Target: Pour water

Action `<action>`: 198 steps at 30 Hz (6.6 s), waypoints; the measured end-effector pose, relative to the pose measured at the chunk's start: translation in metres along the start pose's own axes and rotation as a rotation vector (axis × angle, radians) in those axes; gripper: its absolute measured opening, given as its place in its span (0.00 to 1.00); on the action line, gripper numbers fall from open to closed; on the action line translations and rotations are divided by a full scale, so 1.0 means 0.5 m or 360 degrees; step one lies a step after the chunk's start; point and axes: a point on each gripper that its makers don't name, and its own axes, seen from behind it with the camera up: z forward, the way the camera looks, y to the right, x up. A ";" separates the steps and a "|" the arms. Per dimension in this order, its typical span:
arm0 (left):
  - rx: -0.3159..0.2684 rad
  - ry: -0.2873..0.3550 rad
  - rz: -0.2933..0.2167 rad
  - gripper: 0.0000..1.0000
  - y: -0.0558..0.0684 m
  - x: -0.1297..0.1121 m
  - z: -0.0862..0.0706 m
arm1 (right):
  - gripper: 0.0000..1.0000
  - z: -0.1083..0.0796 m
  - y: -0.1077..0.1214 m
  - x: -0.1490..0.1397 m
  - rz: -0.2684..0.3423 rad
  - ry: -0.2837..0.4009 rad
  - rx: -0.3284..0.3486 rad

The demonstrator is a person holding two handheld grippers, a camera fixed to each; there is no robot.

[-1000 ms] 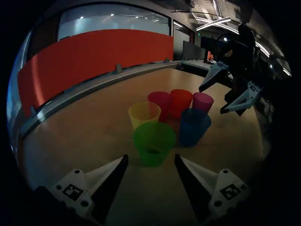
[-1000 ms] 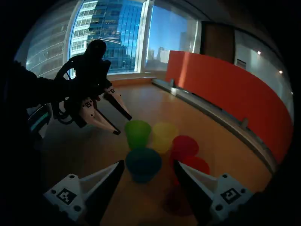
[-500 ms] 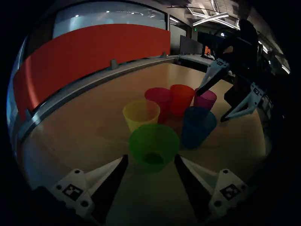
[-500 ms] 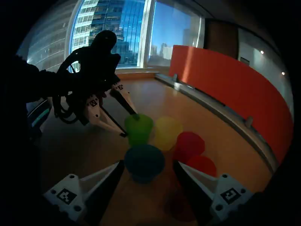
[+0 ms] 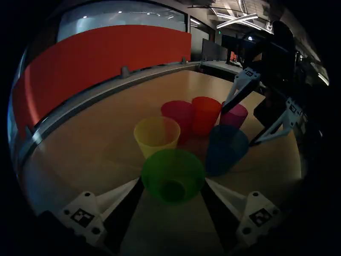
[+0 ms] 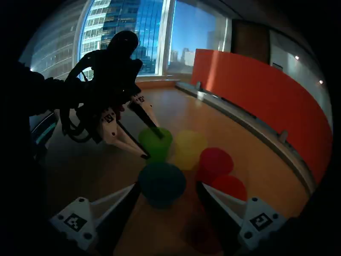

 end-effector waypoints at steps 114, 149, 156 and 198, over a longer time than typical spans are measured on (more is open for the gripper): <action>0.0175 0.0677 -0.0068 0.85 0.074 0.201 -0.327 | 0.91 -0.154 -0.123 0.244 0.0049 0.0563 -0.0169; 0.0068 0.0794 0.0014 0.85 0.166 0.228 -0.342 | 0.91 -0.223 -0.101 0.335 -0.0018 0.0801 -0.0222; 0.0028 0.0822 0.0023 0.85 0.190 0.227 -0.333 | 0.91 -0.228 -0.092 0.354 -0.0090 0.0775 -0.0232; -0.0085 0.0833 0.0049 0.85 0.278 0.218 -0.293 | 0.90 -0.239 -0.077 0.478 -0.1011 0.0719 -0.0452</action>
